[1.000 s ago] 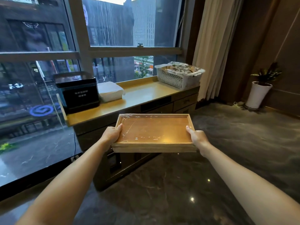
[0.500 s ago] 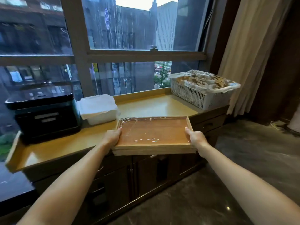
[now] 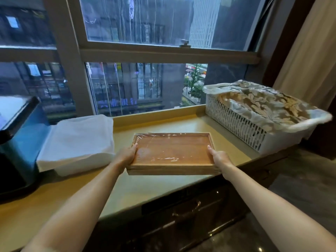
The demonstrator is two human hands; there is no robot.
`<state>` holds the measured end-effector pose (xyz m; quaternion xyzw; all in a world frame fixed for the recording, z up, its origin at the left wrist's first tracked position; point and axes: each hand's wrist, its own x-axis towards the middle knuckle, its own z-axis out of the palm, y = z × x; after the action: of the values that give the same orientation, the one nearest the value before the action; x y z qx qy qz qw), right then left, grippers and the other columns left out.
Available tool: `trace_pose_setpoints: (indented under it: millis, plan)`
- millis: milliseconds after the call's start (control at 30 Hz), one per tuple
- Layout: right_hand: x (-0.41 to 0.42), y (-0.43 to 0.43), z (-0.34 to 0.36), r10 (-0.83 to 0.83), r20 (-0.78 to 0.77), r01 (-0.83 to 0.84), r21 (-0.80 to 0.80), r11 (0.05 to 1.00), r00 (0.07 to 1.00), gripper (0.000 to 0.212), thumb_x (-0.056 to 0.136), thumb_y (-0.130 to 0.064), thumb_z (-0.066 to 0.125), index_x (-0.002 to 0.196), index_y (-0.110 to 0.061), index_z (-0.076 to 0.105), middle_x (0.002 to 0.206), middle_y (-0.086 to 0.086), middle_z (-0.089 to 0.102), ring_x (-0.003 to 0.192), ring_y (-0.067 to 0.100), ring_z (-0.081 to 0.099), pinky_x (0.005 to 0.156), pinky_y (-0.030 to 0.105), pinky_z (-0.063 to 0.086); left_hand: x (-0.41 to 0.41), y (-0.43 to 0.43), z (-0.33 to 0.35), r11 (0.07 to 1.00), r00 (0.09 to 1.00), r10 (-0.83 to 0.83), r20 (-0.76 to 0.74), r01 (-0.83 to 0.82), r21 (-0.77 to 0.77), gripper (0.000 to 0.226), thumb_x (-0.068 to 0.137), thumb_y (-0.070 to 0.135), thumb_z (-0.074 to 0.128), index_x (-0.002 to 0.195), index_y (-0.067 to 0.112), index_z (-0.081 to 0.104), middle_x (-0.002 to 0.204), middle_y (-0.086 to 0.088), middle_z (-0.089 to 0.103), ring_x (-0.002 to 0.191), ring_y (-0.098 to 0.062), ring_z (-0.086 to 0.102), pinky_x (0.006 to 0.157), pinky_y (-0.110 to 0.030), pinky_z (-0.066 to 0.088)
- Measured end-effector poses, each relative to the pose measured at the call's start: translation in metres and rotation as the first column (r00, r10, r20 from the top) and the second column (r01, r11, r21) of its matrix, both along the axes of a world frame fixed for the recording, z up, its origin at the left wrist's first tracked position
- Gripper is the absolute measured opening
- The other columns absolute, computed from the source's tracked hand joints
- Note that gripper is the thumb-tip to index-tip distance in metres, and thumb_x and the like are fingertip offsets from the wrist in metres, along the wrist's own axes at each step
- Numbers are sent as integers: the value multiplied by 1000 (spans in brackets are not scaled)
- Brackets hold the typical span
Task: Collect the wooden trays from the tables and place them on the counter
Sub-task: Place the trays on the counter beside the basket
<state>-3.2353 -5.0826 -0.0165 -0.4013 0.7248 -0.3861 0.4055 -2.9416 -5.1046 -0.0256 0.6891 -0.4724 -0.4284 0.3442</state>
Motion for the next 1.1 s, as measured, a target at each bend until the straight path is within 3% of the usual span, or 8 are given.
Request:
trace_pose_setpoints:
  millis: [100, 200, 333, 500, 567, 633, 767, 1100]
  plan:
    - [-2, -71, -1, 18, -29, -17, 28, 999, 999, 53, 90, -47, 46, 101, 1, 65, 81, 9, 57, 79, 25, 51, 74, 30, 36, -3, -60, -2, 999, 999, 33, -13, -33, 12, 52, 96, 40, 34, 122, 0, 56, 124, -19, 59, 101, -28, 55, 90, -34, 42]
    - [-1, -130, -2, 72, -16, -72, 46, 996, 997, 49, 89, -49, 47, 100, -4, 64, 88, 10, 58, 79, 25, 52, 72, 30, 37, -2, -110, -4, 997, 997, 61, -37, -59, 46, 52, 97, 40, 32, 126, 2, 53, 127, -19, 58, 113, -33, 54, 103, -41, 40]
    - [-4, -195, -9, 138, 9, -138, 75, 988, 990, 44, 89, -48, 48, 98, -8, 65, 86, 9, 61, 77, 22, 55, 68, 31, 40, -4, -163, -13, 988, 990, 140, -29, -138, 72, 54, 96, 42, 33, 120, -1, 57, 124, -22, 59, 113, -36, 54, 103, -43, 41]
    - [-3, -264, -21, 164, 51, -168, 93, 981, 985, 37, 90, -45, 49, 69, -15, 58, 66, 1, 55, 58, 12, 50, 52, 25, 36, -8, -211, -28, 968, 972, 235, -3, -234, 96, 55, 94, 42, 40, 119, -3, 59, 125, -22, 60, 114, -36, 54, 99, -40, 42]
    - [-3, -288, -27, 211, 63, -217, 114, 969, 976, 41, 89, -47, 49, 86, -9, 65, 77, 6, 61, 65, 13, 54, 60, 26, 41, -9, -228, -36, 959, 965, 260, 21, -260, 109, 55, 94, 41, 40, 122, -2, 57, 128, -22, 58, 117, -36, 53, 100, -39, 41]
    - [-4, -310, -34, 239, 61, -245, 142, 959, 969, 56, 88, -47, 50, 108, 4, 63, 102, 18, 68, 86, 25, 63, 80, 34, 48, -11, -243, -43, 947, 956, 288, 50, -292, 135, 55, 95, 41, 38, 123, -3, 56, 130, -22, 56, 119, -36, 52, 100, -37, 41]
    - [-3, -346, -41, 295, 77, -304, 150, 941, 952, 59, 90, -42, 50, 116, 11, 56, 123, 26, 60, 116, 39, 55, 105, 47, 40, -15, -265, -55, 923, 938, 327, 113, -342, 174, 53, 96, 37, 37, 120, -6, 58, 127, -25, 57, 117, -37, 53, 94, -35, 40]
    - [0, -406, -60, 339, 151, -363, 188, 912, 929, 48, 93, -36, 48, 114, 6, 60, 123, 23, 61, 115, 36, 56, 104, 44, 41, -21, -299, -67, 875, 898, 407, 165, -435, 212, 55, 97, 36, 36, 118, -10, 57, 125, -27, 58, 116, -39, 53, 96, -37, 40]
